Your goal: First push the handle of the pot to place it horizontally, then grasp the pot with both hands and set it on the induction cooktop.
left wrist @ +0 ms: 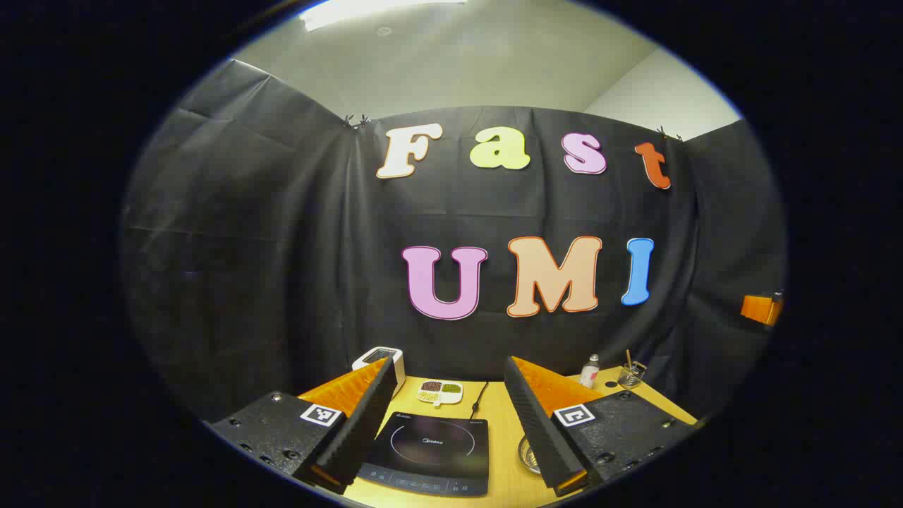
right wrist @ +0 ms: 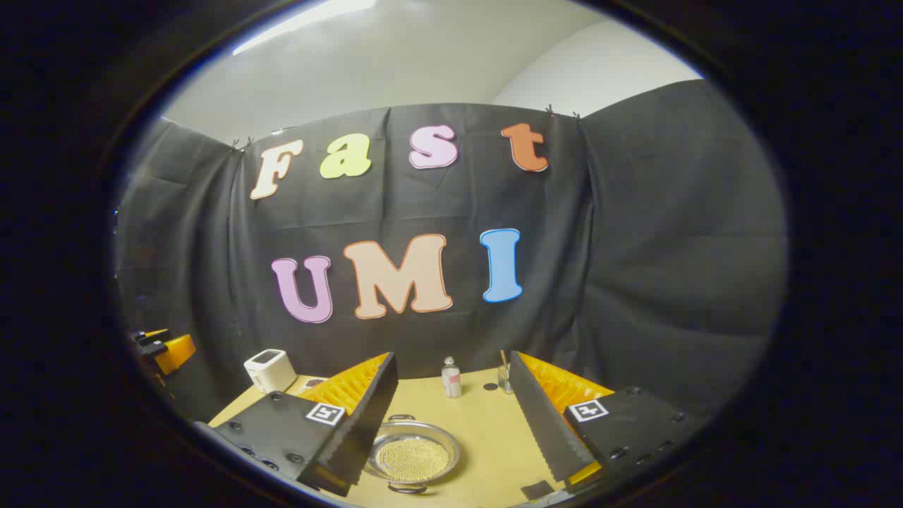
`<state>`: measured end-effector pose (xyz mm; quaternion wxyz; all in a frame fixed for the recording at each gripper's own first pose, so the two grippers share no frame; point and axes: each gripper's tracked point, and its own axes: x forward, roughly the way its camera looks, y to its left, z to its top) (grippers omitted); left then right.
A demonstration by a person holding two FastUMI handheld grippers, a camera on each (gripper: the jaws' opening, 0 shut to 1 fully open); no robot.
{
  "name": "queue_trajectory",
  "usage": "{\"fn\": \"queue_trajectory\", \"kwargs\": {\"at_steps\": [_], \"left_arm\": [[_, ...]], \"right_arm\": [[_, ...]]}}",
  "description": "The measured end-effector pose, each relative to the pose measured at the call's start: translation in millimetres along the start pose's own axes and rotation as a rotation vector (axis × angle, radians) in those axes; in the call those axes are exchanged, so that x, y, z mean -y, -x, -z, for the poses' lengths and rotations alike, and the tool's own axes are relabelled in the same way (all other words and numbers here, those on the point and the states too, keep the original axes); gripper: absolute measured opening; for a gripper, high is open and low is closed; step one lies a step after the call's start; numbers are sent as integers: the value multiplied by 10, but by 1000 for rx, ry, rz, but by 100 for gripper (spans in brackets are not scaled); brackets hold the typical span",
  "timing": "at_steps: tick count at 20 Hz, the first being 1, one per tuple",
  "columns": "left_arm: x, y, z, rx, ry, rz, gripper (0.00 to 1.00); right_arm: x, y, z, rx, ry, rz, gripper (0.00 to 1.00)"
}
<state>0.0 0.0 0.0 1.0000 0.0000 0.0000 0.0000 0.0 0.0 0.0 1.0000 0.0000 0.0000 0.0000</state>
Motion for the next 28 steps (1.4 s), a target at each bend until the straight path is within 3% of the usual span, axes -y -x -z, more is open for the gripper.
{"fn": "queue_trajectory", "kwargs": {"at_steps": [1,2,7,8,12,14,15,16,17,18,19,23,24,25,28], "left_arm": [[4,-13,16,-2,0,-3,89],[1,-23,20,-4,1,-5,94],[-41,-63,94,-15,15,-24,89],[-54,-71,102,-19,15,-28,94],[-139,-42,111,-25,12,-43,89],[-162,-30,119,-28,5,-44,89],[-180,-28,123,-29,0,-44,94],[-189,-28,119,-29,-3,-43,89],[-189,-25,125,-28,-3,-40,94],[-179,-29,117,-23,0,-35,89],[-174,-27,132,-21,4,-28,94],[-187,-16,178,-25,-2,-10,94],[-204,-11,185,-28,-9,-10,94],[-221,-8,198,-31,-13,-12,89],[-270,-10,240,-44,-7,-16,94]], "right_arm": [[-2,-4,-6,-2,4,3,98],[-2,-22,7,-5,8,4,98],[-110,-97,17,-10,15,-15,98],[-133,-106,18,-11,11,-22,93],[-240,-149,59,-24,-13,-52,98],[-284,-163,68,-29,-20,-61,93],[-305,-166,71,-32,-22,-65,98],[-321,-157,74,-32,-22,-67,98],[-340,-151,73,-32,-22,-69,98],[-348,-150,82,-34,-22,-69,98],[-361,-157,87,-35,-23,-70,98],[-388,-146,189,-54,-24,-62,99],[-393,-139,216,-60,-23,-59,93],[-402,-123,239,-65,-23,-59,93],[-411,-122,329,-87,-26,-52,92]]}}
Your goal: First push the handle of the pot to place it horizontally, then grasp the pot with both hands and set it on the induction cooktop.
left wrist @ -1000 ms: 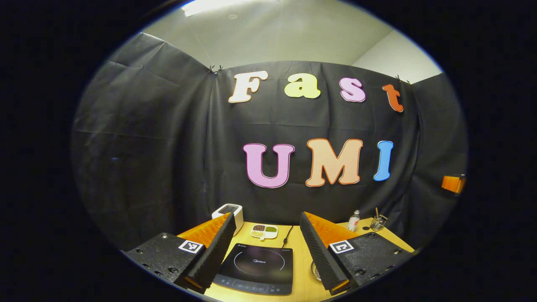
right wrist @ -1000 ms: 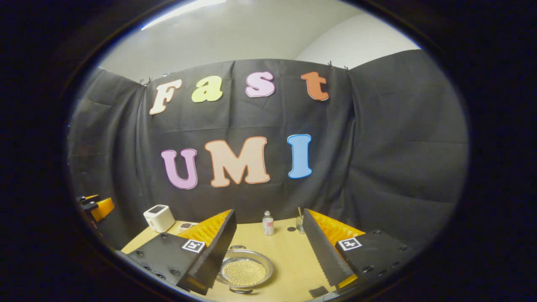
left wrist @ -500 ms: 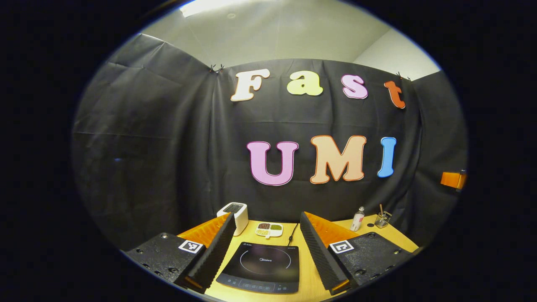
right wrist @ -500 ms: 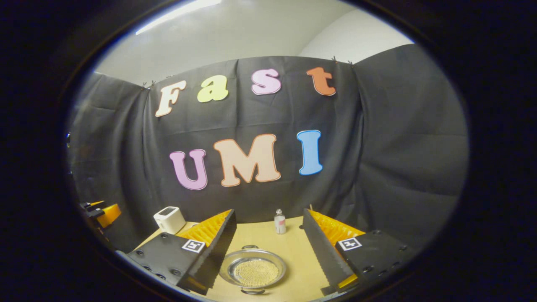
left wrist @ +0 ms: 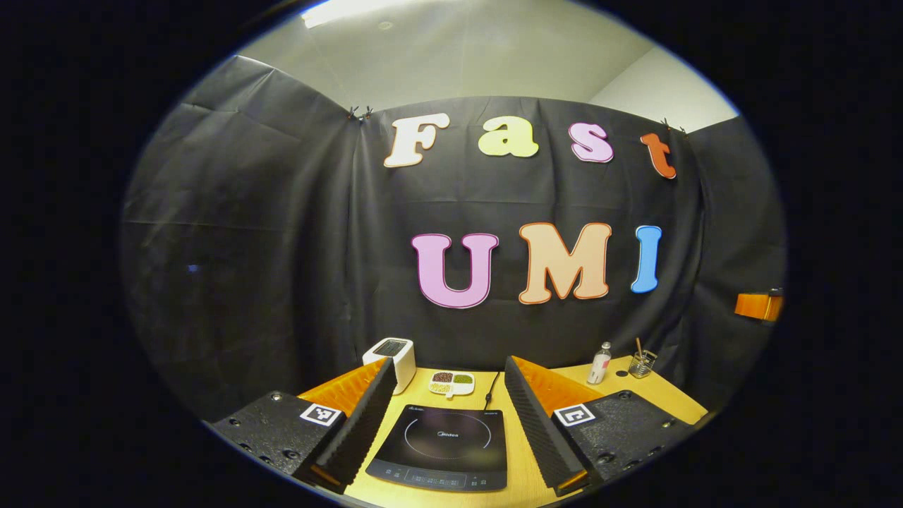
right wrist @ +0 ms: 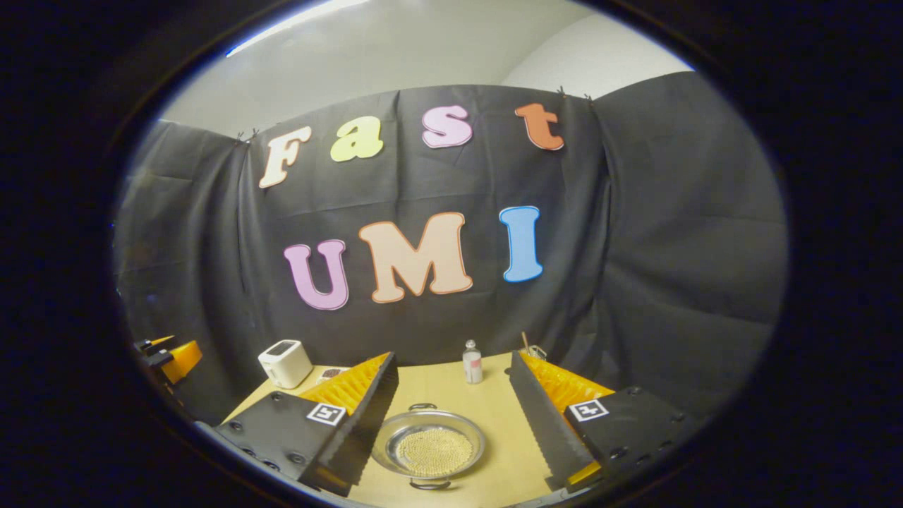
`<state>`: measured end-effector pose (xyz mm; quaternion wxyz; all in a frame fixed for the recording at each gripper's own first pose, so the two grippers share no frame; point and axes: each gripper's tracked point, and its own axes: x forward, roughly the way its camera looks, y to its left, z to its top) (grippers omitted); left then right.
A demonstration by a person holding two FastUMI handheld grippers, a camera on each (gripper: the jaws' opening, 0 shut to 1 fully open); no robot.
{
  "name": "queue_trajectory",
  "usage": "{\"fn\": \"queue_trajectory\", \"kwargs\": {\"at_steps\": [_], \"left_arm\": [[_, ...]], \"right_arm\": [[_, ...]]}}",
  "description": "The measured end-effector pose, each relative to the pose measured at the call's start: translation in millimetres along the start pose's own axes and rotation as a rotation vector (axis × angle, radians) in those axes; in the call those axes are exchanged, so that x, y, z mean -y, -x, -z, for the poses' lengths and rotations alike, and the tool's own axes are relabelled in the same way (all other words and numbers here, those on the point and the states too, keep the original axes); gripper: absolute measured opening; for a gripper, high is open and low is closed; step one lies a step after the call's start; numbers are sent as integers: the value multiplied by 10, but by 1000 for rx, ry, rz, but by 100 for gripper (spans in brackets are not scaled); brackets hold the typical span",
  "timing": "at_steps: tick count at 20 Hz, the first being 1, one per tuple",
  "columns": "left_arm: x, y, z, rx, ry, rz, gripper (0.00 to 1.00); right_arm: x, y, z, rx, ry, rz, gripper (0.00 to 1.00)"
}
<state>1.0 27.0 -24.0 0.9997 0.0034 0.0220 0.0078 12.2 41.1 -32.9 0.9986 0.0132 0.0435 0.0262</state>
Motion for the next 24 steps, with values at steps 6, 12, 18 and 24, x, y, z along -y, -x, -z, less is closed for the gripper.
{"fn": "queue_trajectory", "kwargs": {"at_steps": [6,12,18,24], "left_arm": [[-88,-26,137,-33,21,-9,94],[-54,-16,244,-65,36,10,89],[-38,-4,308,-88,36,17,94],[-43,-21,336,-94,36,17,89]], "right_arm": [[-23,-15,179,-39,-26,-1,72],[-62,-45,388,-93,-63,-10,42],[-142,-44,512,-136,-64,-40,29],[-260,-92,709,-186,-56,-49,21]]}}
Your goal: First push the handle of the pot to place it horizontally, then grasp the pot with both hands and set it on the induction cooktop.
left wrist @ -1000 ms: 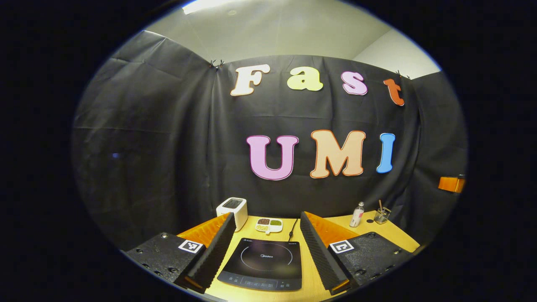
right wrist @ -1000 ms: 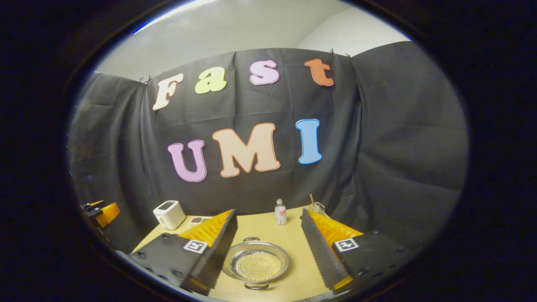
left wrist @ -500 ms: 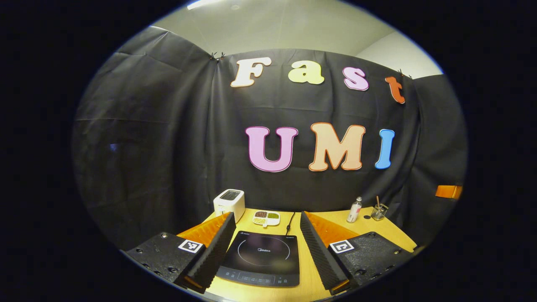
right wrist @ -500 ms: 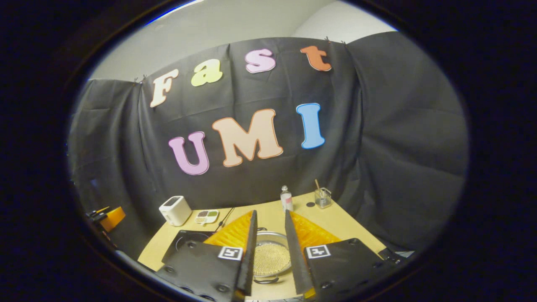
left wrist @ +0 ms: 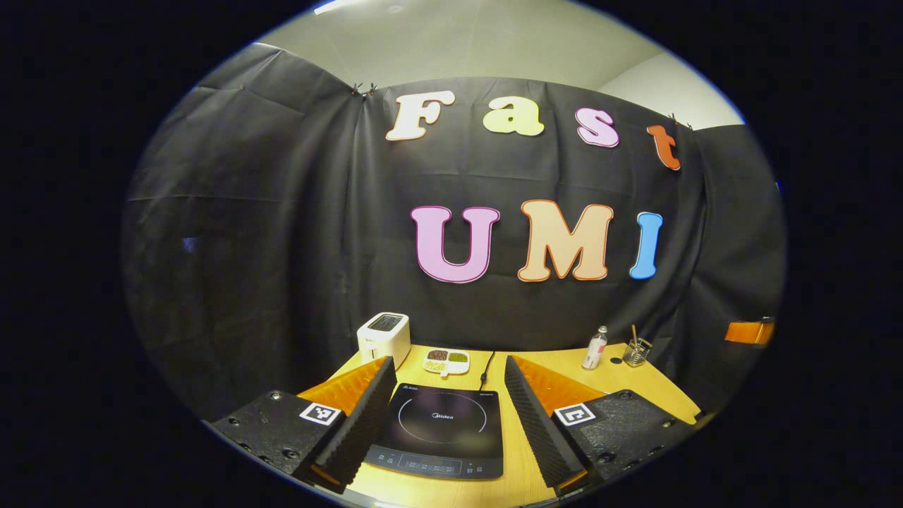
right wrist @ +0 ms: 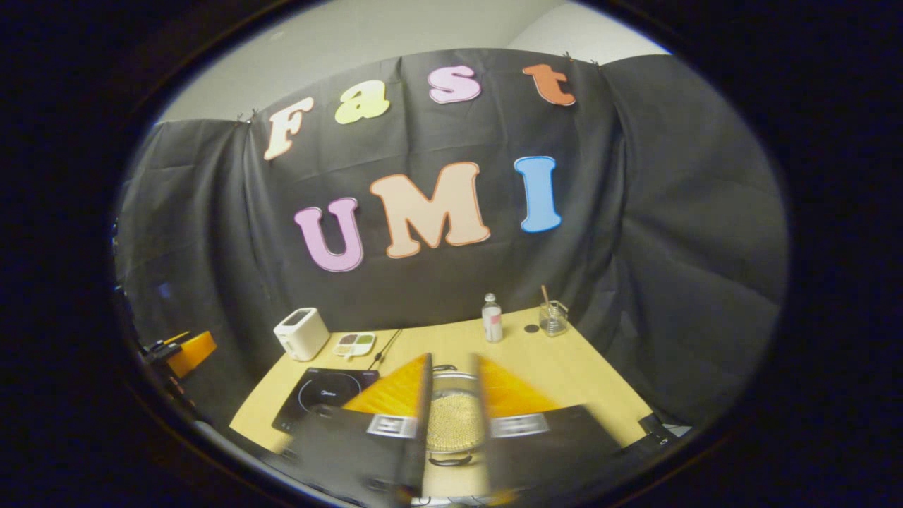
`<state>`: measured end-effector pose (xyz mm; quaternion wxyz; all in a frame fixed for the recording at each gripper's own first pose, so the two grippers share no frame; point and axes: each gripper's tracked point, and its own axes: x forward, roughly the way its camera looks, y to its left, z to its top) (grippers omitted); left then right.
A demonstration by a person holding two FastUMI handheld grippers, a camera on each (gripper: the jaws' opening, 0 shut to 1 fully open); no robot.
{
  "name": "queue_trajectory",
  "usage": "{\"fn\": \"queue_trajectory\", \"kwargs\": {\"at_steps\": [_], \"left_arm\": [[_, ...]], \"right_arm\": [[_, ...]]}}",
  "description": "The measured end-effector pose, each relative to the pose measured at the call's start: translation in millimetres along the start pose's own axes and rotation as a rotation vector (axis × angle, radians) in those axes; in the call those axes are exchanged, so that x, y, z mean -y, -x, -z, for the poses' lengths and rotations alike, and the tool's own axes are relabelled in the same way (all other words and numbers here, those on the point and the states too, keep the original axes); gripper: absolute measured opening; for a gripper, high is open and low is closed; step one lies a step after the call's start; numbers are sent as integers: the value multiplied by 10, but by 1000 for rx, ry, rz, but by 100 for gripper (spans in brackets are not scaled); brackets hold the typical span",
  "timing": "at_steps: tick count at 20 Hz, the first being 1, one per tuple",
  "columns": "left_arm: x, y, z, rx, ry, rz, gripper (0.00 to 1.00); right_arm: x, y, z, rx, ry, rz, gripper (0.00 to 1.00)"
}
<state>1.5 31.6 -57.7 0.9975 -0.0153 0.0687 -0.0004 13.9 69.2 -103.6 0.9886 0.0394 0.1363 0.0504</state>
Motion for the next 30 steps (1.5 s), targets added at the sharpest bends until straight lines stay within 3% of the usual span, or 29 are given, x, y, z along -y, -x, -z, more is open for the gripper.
{"fn": "queue_trajectory", "kwargs": {"at_steps": [2,3,4,6,10,12,13,14,15,16,17,22,23,30], "left_arm": [[-12,3,13,-1,-1,-3,89],[-27,9,27,-5,-4,-5,94],[-39,20,36,-8,-8,-7,89],[-56,28,57,-12,-19,-10,94],[-102,59,76,-13,-39,-18,89],[-130,58,99,-17,-48,-23,89],[-140,63,121,-19,-51,-24,89],[-152,74,130,-22,-52,-25,89],[-155,81,145,-23,-53,-26,90],[-158,68,158,-26,-53,-26,94],[-173,73,174,-28,-52,-26,90],[-197,65,245,-46,-36,-19,94],[-216,53,265,-47,-38,-22,90],[-276,76,436,-88,-21,-31,90]], "right_arm": [[-21,-98,70,-23,-21,-21,0],[-53,-24,107,-36,-23,-22,3],[-72,-22,184,-53,-19,-28,2],[-75,-70,344,-87,-18,-30,2],[-106,-152,787,-194,-59,-45,0],[-147,-174,1050,-269,-86,-54,3],[-165,-178,1175,-307,-96,-59,9],[-175,-183,1291,-341,-104,-62,9],[-185,-188,1384,-368,-111,-67,2],[-201,-191,1484,-398,-117,-70,3],[-225,-198,1570,-427,-125,-75,3],[-387,-247,1980,-566,-146,-118,2],[-424,-261,2033,-591,-148,-126,2],[-616,-356,2486,-730,-160,-144,2]]}}
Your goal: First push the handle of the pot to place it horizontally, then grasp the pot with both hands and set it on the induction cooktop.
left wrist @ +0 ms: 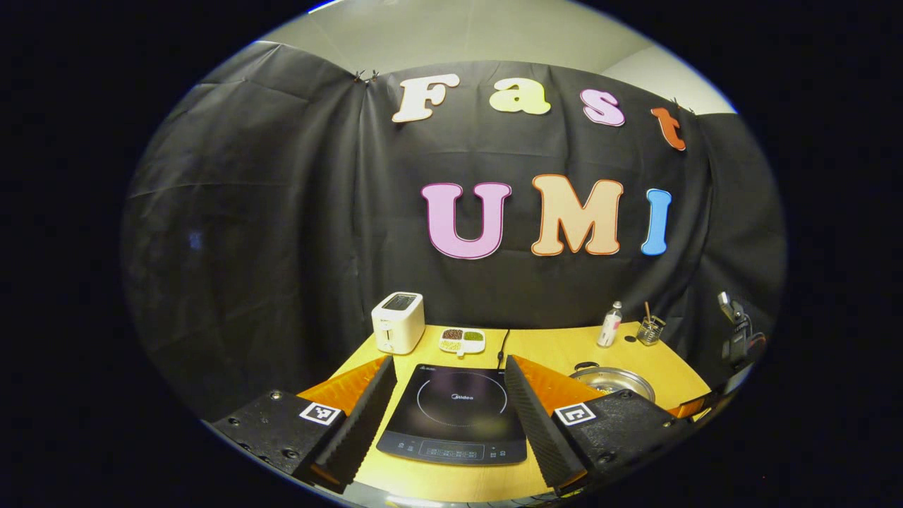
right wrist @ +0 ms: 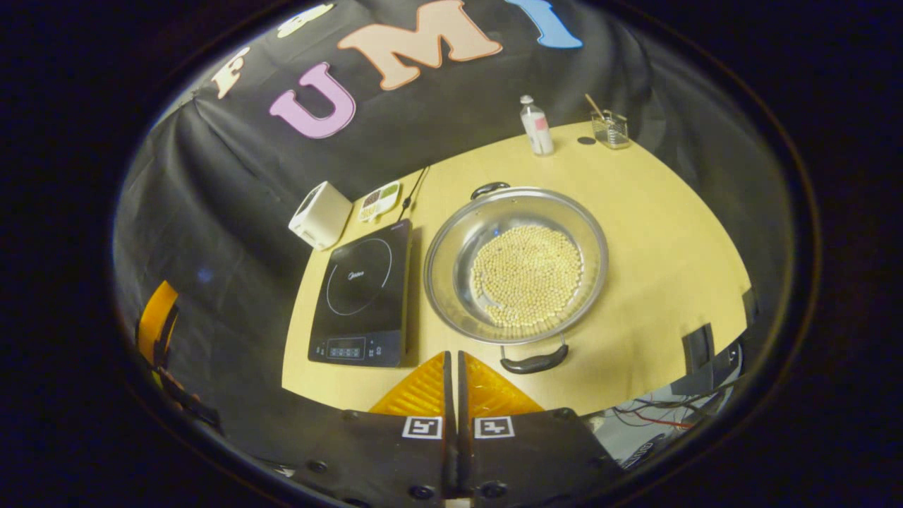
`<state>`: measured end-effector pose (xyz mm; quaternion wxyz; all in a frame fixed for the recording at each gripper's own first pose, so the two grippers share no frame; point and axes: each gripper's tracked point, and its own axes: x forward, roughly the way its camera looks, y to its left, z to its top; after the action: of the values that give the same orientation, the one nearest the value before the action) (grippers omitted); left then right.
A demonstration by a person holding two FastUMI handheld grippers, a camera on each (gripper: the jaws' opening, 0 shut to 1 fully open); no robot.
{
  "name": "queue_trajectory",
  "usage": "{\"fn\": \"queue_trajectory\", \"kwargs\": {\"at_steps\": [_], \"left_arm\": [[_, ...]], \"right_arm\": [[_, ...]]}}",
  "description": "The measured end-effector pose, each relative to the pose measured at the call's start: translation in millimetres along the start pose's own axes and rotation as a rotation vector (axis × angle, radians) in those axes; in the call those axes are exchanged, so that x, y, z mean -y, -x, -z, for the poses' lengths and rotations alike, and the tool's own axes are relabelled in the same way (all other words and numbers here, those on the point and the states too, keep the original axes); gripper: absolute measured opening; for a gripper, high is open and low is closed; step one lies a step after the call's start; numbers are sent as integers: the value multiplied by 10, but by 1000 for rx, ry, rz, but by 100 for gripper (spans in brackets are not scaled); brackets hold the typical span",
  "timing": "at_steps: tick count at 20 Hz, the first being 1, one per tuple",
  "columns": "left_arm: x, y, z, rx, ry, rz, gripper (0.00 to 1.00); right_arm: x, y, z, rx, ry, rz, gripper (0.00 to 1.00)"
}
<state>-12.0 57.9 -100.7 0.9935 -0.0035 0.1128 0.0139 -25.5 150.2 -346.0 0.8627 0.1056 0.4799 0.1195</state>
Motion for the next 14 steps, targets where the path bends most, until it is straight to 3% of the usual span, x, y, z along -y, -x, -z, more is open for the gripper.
{"fn": "queue_trajectory", "kwargs": {"at_steps": [2,5,6,11,12,13,14], "left_arm": [[-19,-10,89,-19,-1,-2,94],[-89,-4,175,-47,-17,-14,94],[-107,-7,200,-56,-22,-17,90],[-191,3,270,-76,-30,-29,91],[-212,9,277,-80,-29,-34,95],[-225,7,304,-84,-27,-40,91],[-252,19,323,-90,-24,-48,95]], "right_arm": [[5,-128,101,-42,-1,6,2],[67,-354,228,-102,-3,19,3],[88,-413,263,-120,-10,21,2],[222,-688,410,-204,-47,46,2],[250,-710,436,-221,-58,56,3],[282,-745,458,-232,-67,62,0],[324,-790,480,-242,-71,71,2]]}}
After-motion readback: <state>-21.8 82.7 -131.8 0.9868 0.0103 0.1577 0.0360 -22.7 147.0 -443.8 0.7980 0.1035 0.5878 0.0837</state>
